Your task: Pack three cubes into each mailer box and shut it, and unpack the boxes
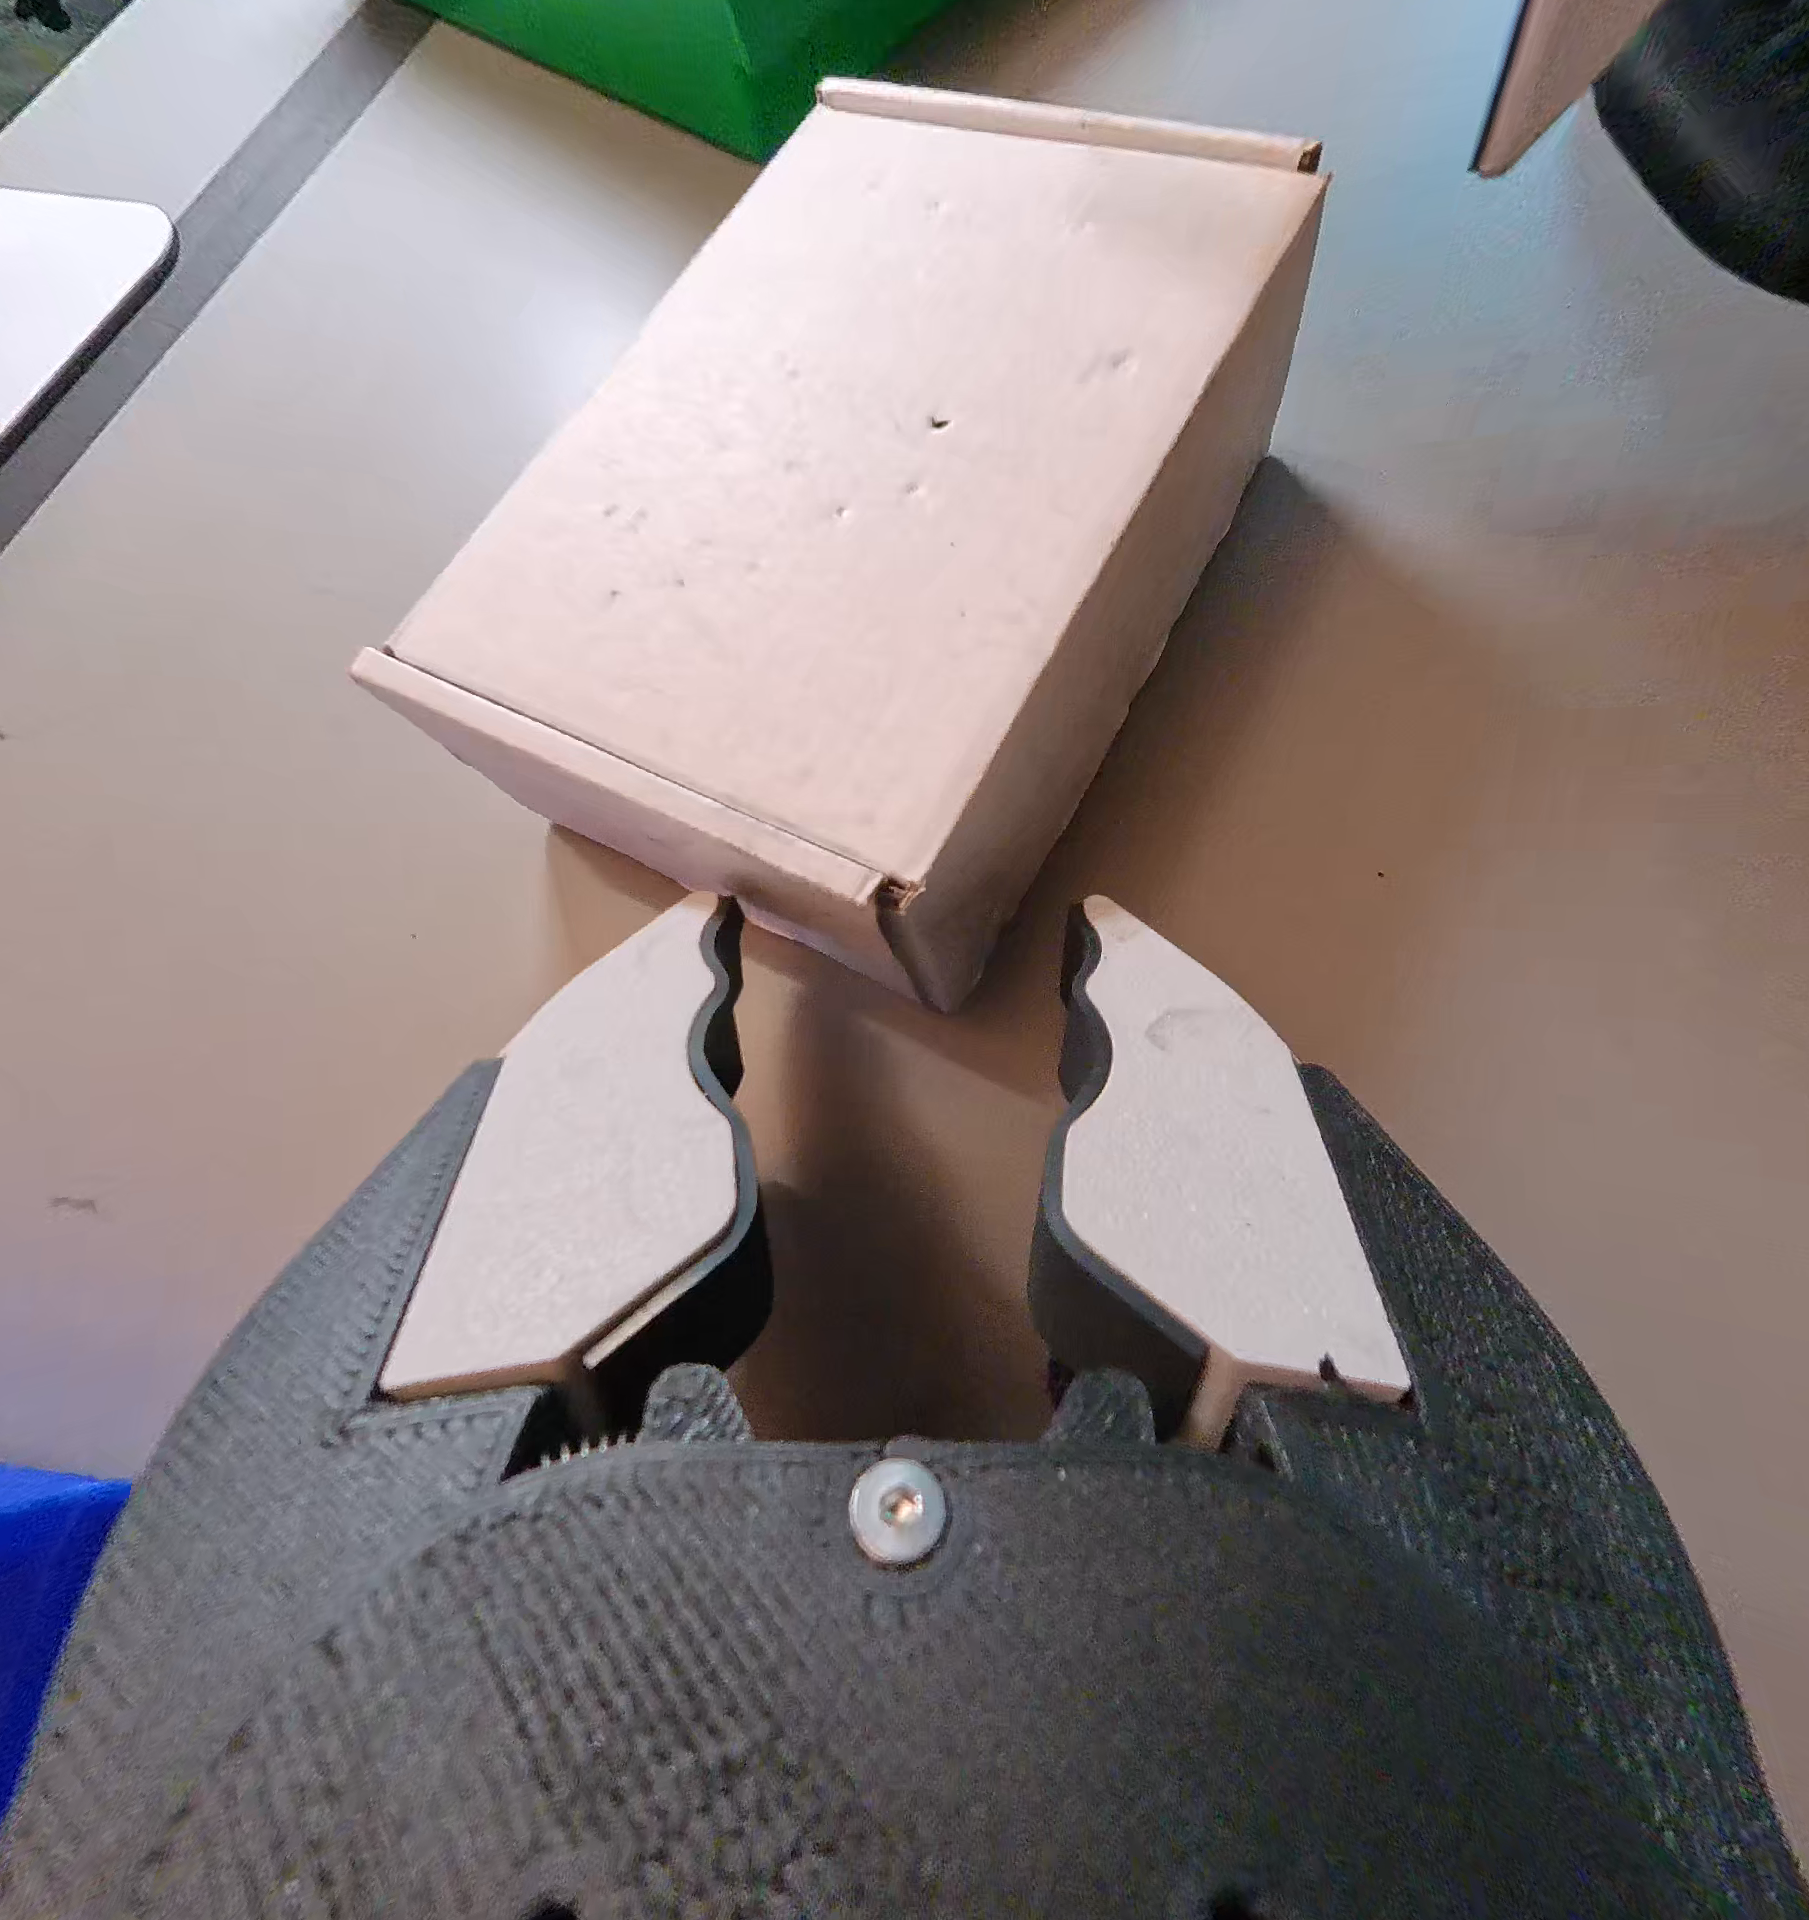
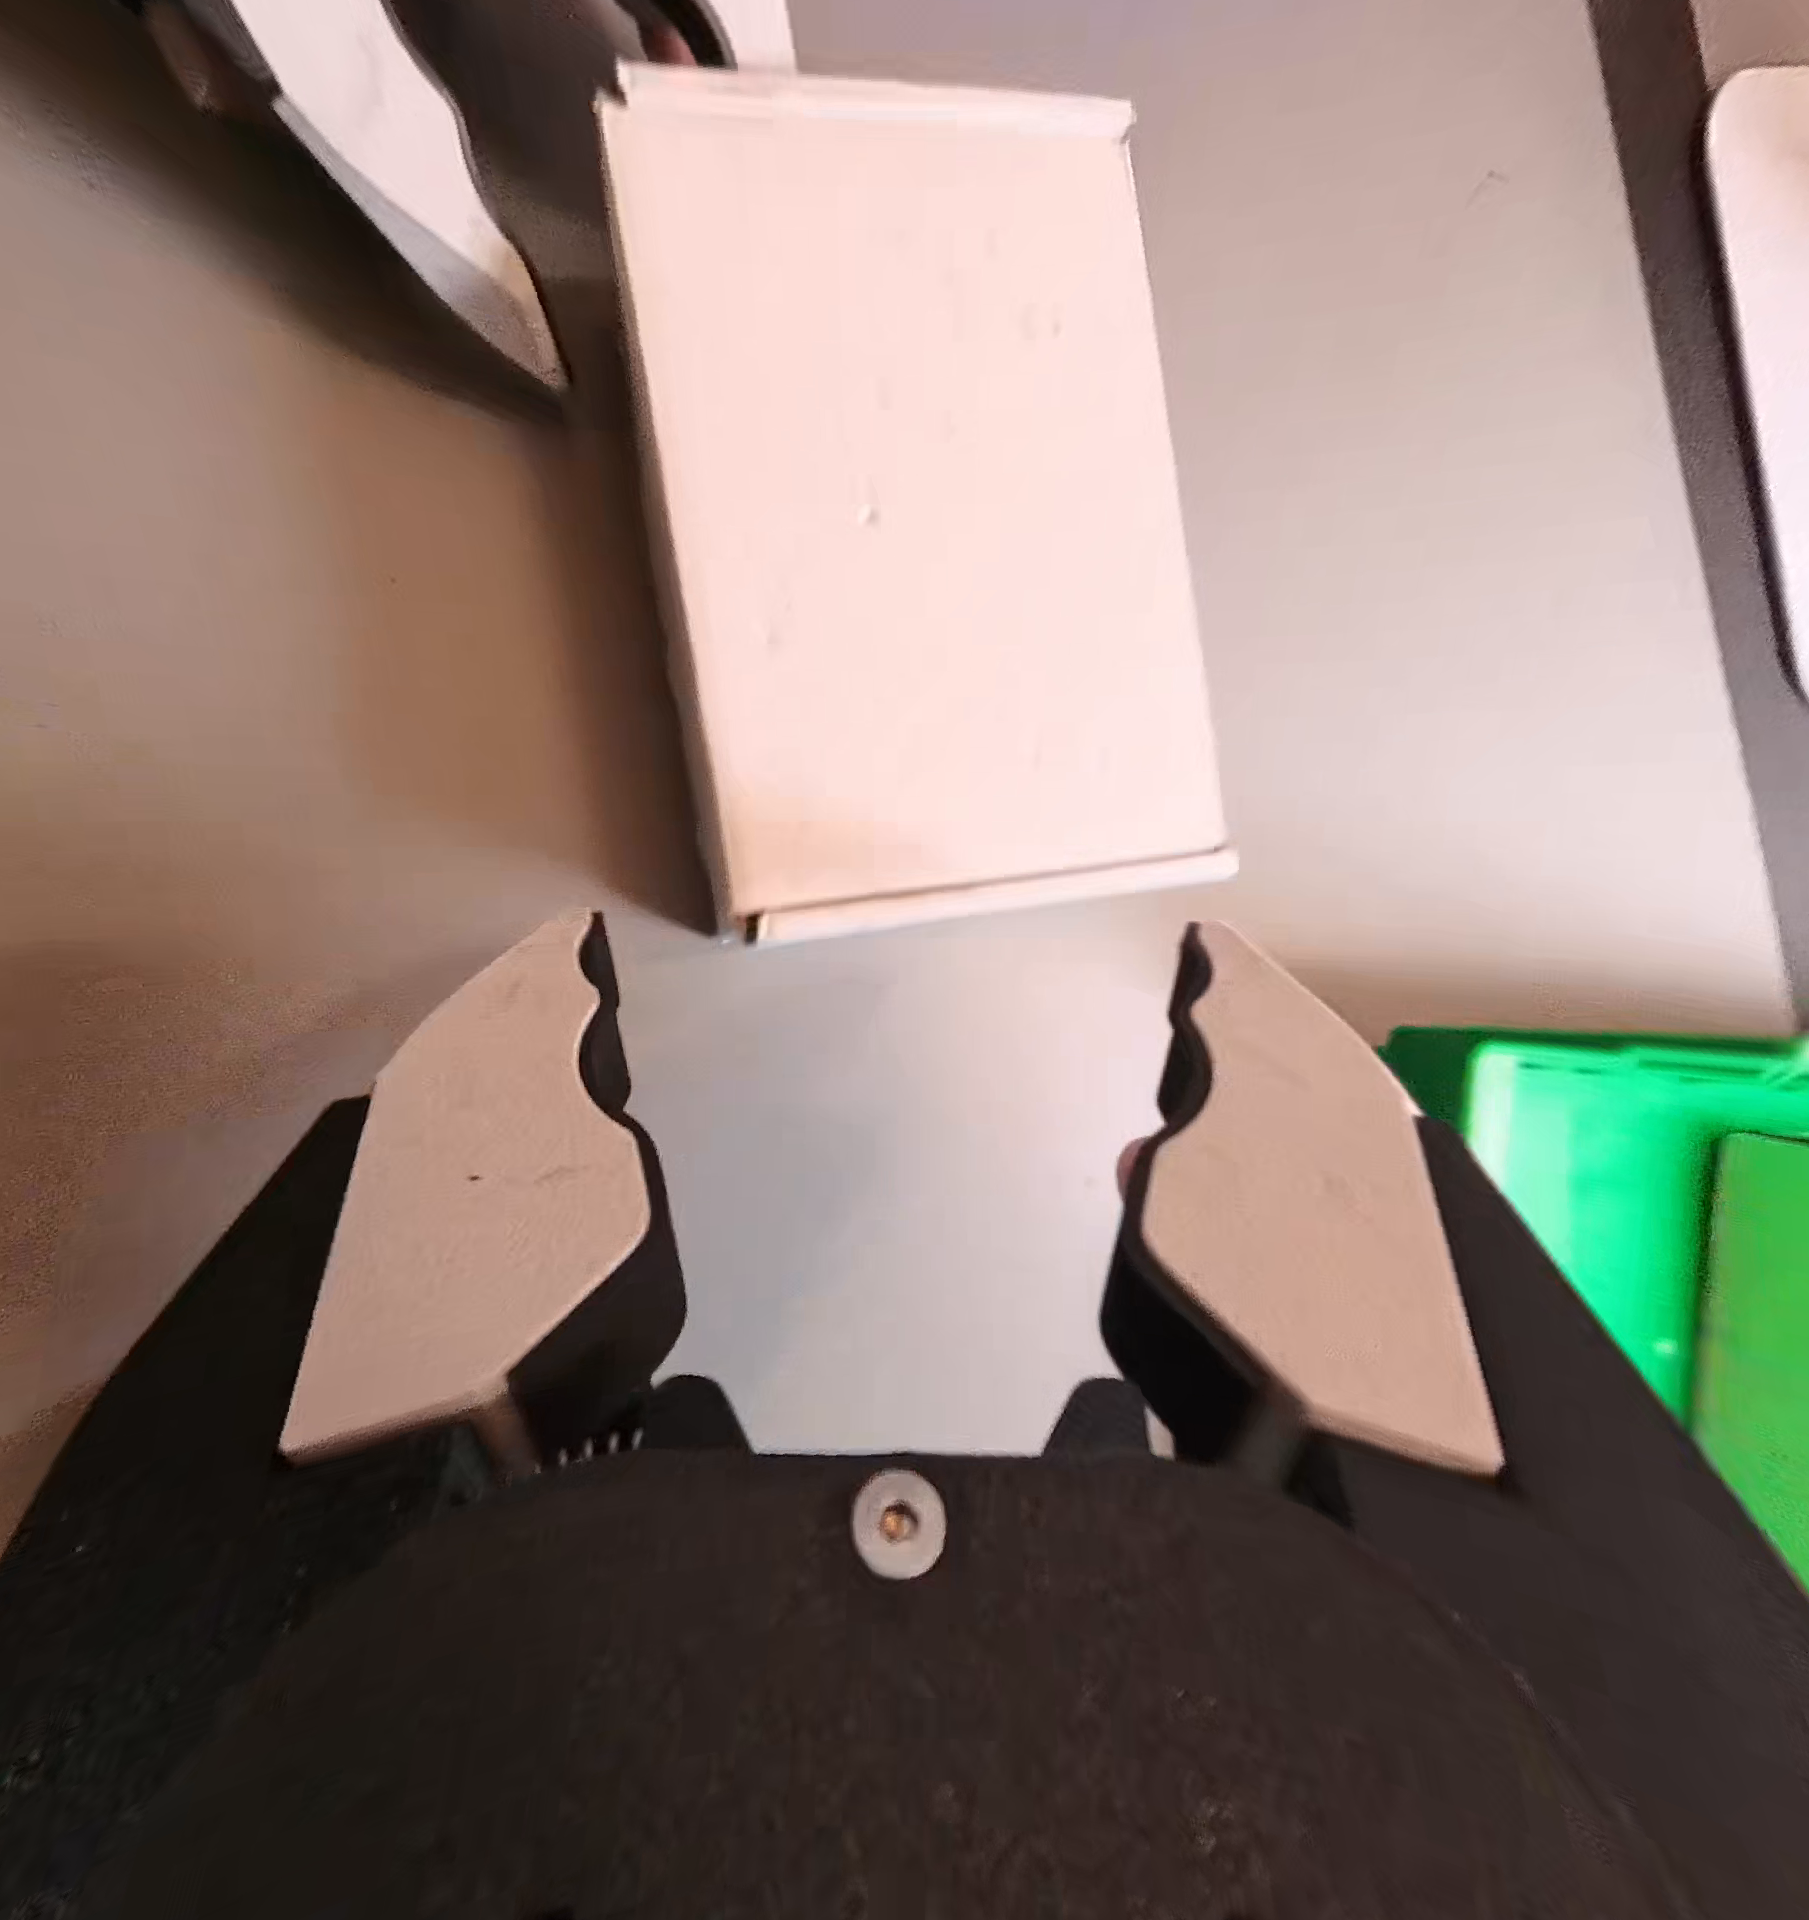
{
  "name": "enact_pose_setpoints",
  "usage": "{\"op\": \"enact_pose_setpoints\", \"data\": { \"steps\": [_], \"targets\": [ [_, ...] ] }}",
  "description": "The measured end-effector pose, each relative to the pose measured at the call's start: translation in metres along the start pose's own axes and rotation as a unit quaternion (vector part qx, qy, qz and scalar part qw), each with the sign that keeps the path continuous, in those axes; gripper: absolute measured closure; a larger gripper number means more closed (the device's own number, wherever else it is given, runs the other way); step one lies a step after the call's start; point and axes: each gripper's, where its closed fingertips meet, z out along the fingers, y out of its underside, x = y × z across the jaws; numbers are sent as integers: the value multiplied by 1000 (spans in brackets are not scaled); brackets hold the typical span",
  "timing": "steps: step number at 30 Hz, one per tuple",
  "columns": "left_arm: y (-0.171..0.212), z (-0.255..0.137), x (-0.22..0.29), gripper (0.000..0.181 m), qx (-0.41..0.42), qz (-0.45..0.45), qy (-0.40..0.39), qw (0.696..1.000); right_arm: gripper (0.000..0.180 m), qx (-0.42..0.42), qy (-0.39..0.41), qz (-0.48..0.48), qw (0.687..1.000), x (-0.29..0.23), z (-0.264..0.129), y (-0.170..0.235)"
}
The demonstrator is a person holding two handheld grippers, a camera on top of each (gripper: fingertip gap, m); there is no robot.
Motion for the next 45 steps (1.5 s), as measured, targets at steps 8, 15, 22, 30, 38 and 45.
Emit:
{"op": "enact_pose_setpoints", "data": {
  "steps": [8,15,22,30,38,45],
  "targets": [
    [-4,-24,0,121,46,-5,-18,999,64,-130,-74,-83,985,15,44,-44],
    [-28,-45,1,115,106,-49,-24,993,52,-191,-129,-106,967,3,76,-47],
    [-33,-51,0,112,115,-56,-45,991,56,-211,-115,-136,961,1,75,-40],
    [-32,-53,1,112,106,-54,-56,991,57,-188,-93,-81,974,23,42,-29],
    [-31,-50,5,113,99,-47,-58,992,58,-157,-27,-19,987,79,-33,-25],
    [-27,-44,7,113,88,-43,-57,994,57,-173,28,6,984,126,-91,8]
  ]
}}
